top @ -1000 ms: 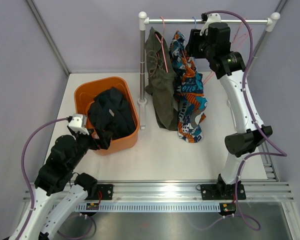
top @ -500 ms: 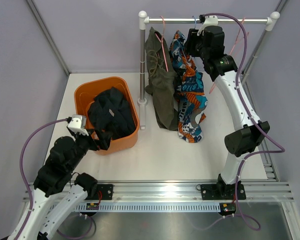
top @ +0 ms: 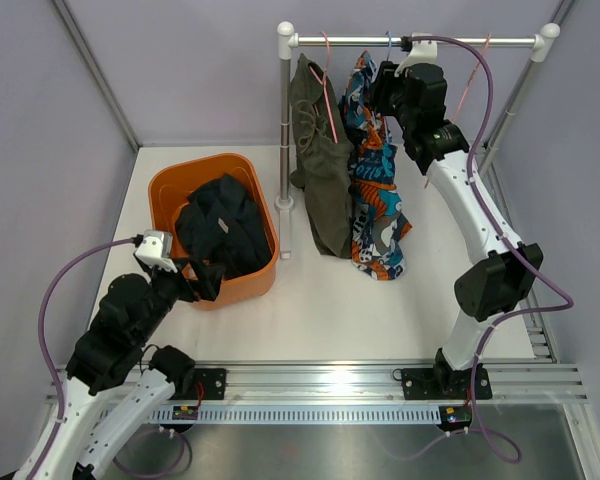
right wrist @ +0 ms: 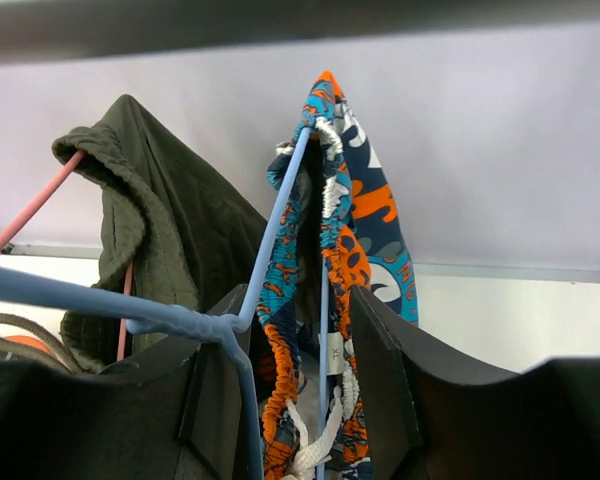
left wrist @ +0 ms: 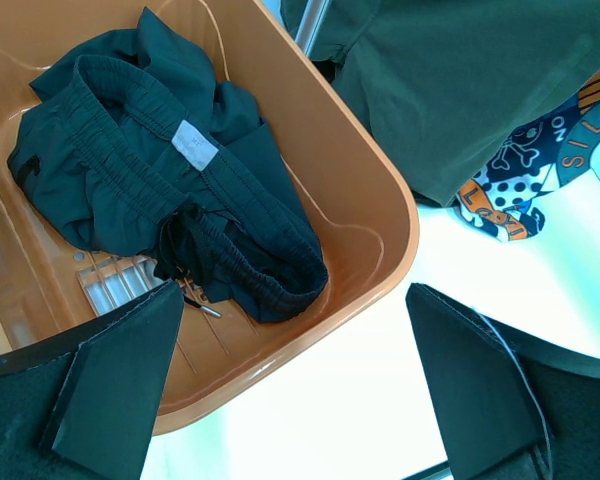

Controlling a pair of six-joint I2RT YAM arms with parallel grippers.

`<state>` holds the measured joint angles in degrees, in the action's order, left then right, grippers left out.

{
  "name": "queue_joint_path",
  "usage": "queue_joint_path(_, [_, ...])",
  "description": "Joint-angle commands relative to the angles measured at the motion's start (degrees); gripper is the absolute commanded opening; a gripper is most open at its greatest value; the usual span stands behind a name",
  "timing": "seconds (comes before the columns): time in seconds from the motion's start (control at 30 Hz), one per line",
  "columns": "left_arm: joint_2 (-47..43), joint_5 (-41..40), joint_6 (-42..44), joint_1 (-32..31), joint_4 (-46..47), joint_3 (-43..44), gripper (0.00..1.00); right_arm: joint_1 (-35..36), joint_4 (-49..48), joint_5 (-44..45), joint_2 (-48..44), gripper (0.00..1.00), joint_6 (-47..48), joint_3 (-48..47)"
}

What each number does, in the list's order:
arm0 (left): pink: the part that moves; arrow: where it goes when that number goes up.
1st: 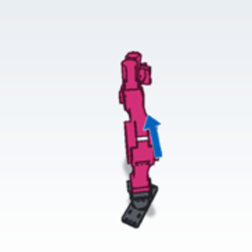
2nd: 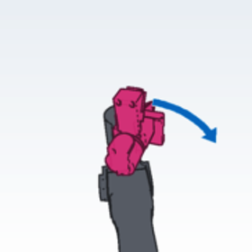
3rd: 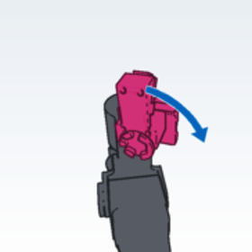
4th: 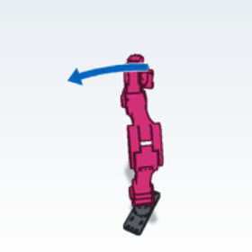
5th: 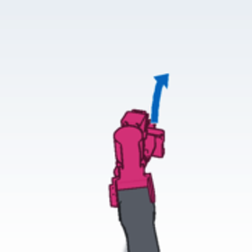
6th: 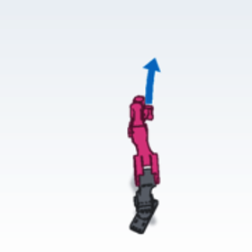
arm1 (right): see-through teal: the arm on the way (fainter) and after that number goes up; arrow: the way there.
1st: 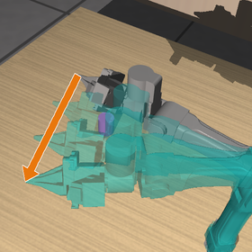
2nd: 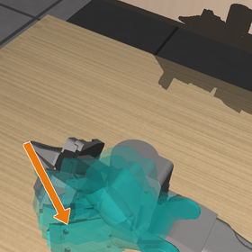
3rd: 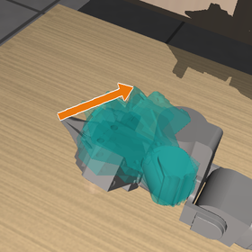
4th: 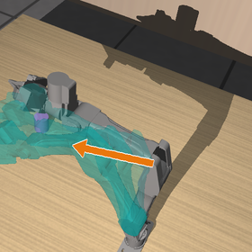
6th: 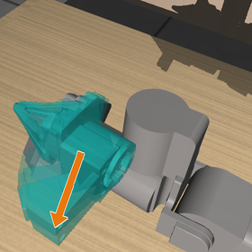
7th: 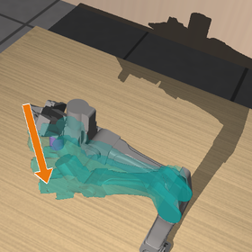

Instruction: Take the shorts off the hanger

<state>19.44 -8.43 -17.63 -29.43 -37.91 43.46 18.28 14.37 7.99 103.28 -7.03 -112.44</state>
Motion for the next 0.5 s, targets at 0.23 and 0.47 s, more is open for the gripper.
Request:
queue_joint_path(0.23, [-0.8, -1.3, -0.5, -0.8, 1.0, -0.2, 0.99, 1.1, -10.2, 2.4, -6.2, 0.53, -0.4, 6.0])
queue_joint_path(0.47, [-0.6, -1.6, -0.5, -1.2, 1.0, -0.2, 0.99, 1.5, -13.2, 4.0, -8.5, 0.56, 0.3, 8.9])
